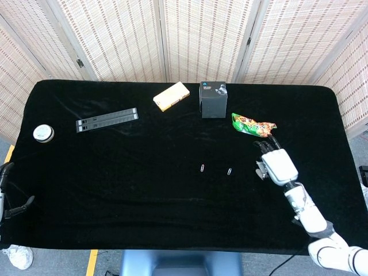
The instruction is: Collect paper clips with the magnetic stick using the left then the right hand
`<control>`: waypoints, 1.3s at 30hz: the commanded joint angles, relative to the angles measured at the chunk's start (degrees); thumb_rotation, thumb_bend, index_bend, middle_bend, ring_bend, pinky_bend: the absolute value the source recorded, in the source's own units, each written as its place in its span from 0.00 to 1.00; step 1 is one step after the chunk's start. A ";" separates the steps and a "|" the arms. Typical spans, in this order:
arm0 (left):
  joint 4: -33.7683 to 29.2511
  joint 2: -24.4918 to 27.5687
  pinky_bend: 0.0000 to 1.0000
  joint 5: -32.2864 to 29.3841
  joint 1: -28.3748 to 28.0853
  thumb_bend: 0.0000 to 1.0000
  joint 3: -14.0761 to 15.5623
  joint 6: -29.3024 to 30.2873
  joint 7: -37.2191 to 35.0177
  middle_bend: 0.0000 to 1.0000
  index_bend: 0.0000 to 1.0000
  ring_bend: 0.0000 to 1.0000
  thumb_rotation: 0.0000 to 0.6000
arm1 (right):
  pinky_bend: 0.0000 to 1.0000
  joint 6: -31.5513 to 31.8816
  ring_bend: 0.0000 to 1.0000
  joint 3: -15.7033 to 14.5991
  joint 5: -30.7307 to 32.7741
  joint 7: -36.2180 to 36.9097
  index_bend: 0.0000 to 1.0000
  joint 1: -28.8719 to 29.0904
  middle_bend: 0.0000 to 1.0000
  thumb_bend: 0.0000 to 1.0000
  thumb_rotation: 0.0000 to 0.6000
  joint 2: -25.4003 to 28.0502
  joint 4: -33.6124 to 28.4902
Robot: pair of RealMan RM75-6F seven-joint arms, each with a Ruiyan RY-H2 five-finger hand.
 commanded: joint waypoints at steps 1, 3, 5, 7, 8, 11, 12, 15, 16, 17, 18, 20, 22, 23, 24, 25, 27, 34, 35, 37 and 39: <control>-0.25 -0.05 0.15 0.28 0.16 0.30 0.12 0.37 0.23 0.07 0.00 0.14 1.00 | 0.00 3.72 0.19 -2.69 -1.59 -5.78 0.81 -3.63 0.21 0.33 1.00 3.08 -4.70; -0.50 -0.06 0.15 0.62 0.34 0.30 0.27 0.84 0.48 0.07 0.00 0.14 1.00 | 0.00 4.76 0.19 -4.03 -2.01 -8.01 0.81 -5.15 0.22 0.33 1.00 3.78 -6.08; -0.76 -0.05 0.15 0.94 0.55 0.30 0.38 1.35 0.62 0.07 0.00 0.14 1.00 | 0.00 5.54 0.19 -5.11 -2.52 -9.82 0.81 -6.32 0.22 0.33 1.00 3.93 -6.62; -1.02 -0.06 0.15 1.35 0.74 0.30 0.55 1.81 0.71 0.07 0.00 0.14 1.00 | 0.00 5.65 0.19 -6.22 -2.66 -11.59 0.81 -7.38 0.22 0.33 1.00 3.63 -6.69; -1.15 -0.06 0.15 1.64 0.83 0.30 0.66 2.03 0.70 0.07 0.00 0.14 1.00 | 0.00 5.32 0.19 -6.65 -2.43 -12.44 0.81 -7.78 0.22 0.33 1.00 3.27 -6.54; -1.39 -0.03 0.15 2.28 0.99 0.30 0.94 2.44 0.75 0.07 0.00 0.14 1.00 | 0.00 4.03 0.19 -6.93 -1.51 -13.32 0.81 -8.14 0.22 0.33 1.00 2.16 -5.53; -1.48 -0.02 0.15 2.58 1.08 0.30 1.07 2.65 0.71 0.07 0.00 0.14 1.00 | 0.00 3.25 0.19 -6.84 -0.87 -13.46 0.81 -8.13 0.22 0.33 1.00 1.68 -5.02; -1.58 0.06 0.15 3.18 1.35 0.30 1.29 3.25 0.52 0.07 0.00 0.14 1.00 | 0.00 2.00 0.19 -6.30 0.25 -13.59 0.81 -7.99 0.22 0.33 1.00 0.79 -4.31; -1.56 0.10 0.15 3.27 1.43 0.30 1.34 3.35 0.38 0.07 0.00 0.14 1.00 | 0.00 1.95 0.19 -6.14 0.32 -13.66 0.81 -7.98 0.22 0.33 1.00 0.62 -4.25; -1.50 0.18 0.15 3.32 1.51 0.30 1.36 3.43 0.12 0.07 0.00 0.14 1.00 | 0.00 2.02 0.19 -5.96 0.31 -13.84 0.81 -8.01 0.22 0.33 1.00 0.45 -4.23; -1.45 0.23 0.15 3.31 1.54 0.30 1.35 3.44 -0.09 0.07 0.00 0.14 1.00 | 0.00 2.10 0.19 -5.85 0.27 -14.02 0.81 -8.03 0.22 0.33 1.00 0.36 -4.29; -1.30 0.39 0.15 3.36 1.57 0.30 1.38 3.35 -0.56 0.07 0.00 0.14 1.00 | 0.00 2.42 0.19 -5.57 0.00 -14.26 0.81 -8.08 0.22 0.33 1.00 0.15 -4.30; -1.27 0.57 0.15 3.51 1.59 0.30 1.49 3.20 -1.13 0.06 0.00 0.14 1.00 | 0.00 2.79 0.19 -5.49 -0.82 -13.87 0.76 -8.05 0.20 0.33 1.00 -0.03 -3.82; -1.20 0.61 0.15 3.52 1.61 0.30 1.48 3.23 -1.23 0.06 0.00 0.14 1.00 | 0.00 2.95 0.18 -5.41 -1.26 -13.10 0.69 -8.05 0.18 0.33 1.00 -0.16 -3.40; -1.16 0.60 0.15 3.55 1.64 0.30 1.46 3.31 -1.26 0.06 0.00 0.14 1.00 | 0.00 2.92 0.17 -5.31 -1.32 -12.58 0.58 -8.06 0.15 0.33 1.00 -0.23 -3.17; -1.15 0.61 0.15 3.59 1.66 0.30 1.45 3.37 -1.35 0.06 0.00 0.14 1.00 | 0.00 2.65 0.15 -5.18 -1.00 -12.44 0.44 -8.07 0.11 0.33 1.00 -0.20 -3.09; -1.11 0.65 0.15 3.58 1.66 0.30 1.45 3.33 -1.41 0.06 0.00 0.14 1.00 | 0.00 1.85 0.11 -4.73 0.17 -13.67 0.20 -7.93 0.04 0.33 1.00 0.08 -3.52; -1.00 0.84 0.15 3.23 1.53 0.30 1.35 2.86 -1.68 0.06 0.00 0.14 1.00 | 0.00 2.56 0.07 -2.99 0.80 -14.77 0.00 -7.66 0.00 0.33 1.00 0.34 -5.01; -1.02 0.85 0.15 3.19 1.54 0.30 1.33 2.86 -1.68 0.06 0.00 0.14 1.00 | 0.00 3.00 0.07 -2.80 0.50 -14.67 0.00 -7.70 0.00 0.33 1.00 0.56 -5.46; -1.05 0.86 0.15 3.08 1.55 0.30 1.28 2.86 -1.65 0.06 0.00 0.14 1.00 | 0.00 3.76 0.07 -2.54 0.02 -14.43 0.00 -7.83 0.00 0.33 1.00 0.99 -6.17; -1.05 0.85 0.15 3.03 1.55 0.30 1.26 2.85 -1.62 0.06 0.00 0.14 1.00 | 0.00 4.76 0.07 -2.25 -0.57 -13.86 0.00 -8.08 0.00 0.33 1.00 1.68 -7.23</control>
